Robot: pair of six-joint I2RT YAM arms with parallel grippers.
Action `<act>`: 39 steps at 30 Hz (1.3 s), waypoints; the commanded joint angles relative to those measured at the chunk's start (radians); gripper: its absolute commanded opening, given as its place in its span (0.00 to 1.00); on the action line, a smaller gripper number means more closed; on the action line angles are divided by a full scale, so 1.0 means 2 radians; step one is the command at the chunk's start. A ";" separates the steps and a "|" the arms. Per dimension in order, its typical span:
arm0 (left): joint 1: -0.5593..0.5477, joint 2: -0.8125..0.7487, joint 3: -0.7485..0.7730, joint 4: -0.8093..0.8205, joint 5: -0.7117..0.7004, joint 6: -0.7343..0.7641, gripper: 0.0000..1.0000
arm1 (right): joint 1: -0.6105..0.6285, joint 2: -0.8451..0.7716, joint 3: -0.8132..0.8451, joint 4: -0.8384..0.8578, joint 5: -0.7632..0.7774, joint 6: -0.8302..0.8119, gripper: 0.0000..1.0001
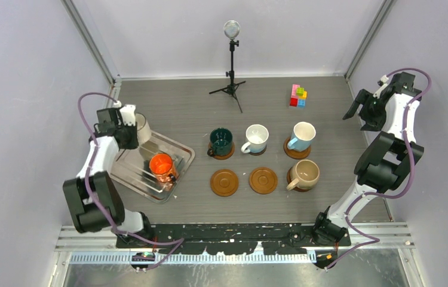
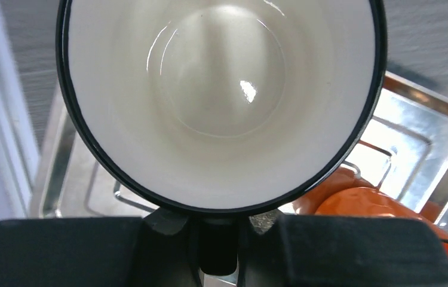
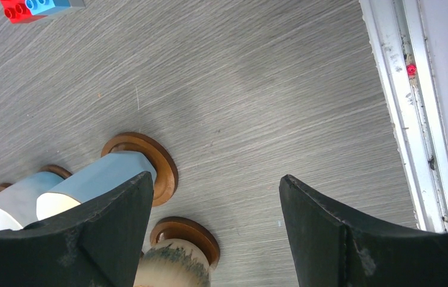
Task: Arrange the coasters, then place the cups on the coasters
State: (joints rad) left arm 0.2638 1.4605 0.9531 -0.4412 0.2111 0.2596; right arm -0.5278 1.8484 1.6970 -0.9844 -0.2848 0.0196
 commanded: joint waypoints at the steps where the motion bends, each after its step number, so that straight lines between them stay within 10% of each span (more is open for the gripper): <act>1: -0.003 -0.096 0.028 0.048 0.016 -0.028 0.00 | -0.002 -0.013 0.032 -0.007 0.006 -0.007 0.81; 18: -0.346 -0.115 0.203 -0.058 -0.065 -0.110 0.00 | -0.002 -0.056 0.022 -0.051 0.001 -0.025 0.83; 39: -0.777 -0.030 0.098 0.101 -0.372 -0.296 0.00 | -0.002 -0.182 -0.070 -0.056 0.063 -0.012 0.87</act>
State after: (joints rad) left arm -1.2297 1.3518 1.1198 -0.4744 -0.3115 -0.2451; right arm -0.5278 1.5242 1.5639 -1.1084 -0.1684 -0.0433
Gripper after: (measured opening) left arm 0.184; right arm 0.873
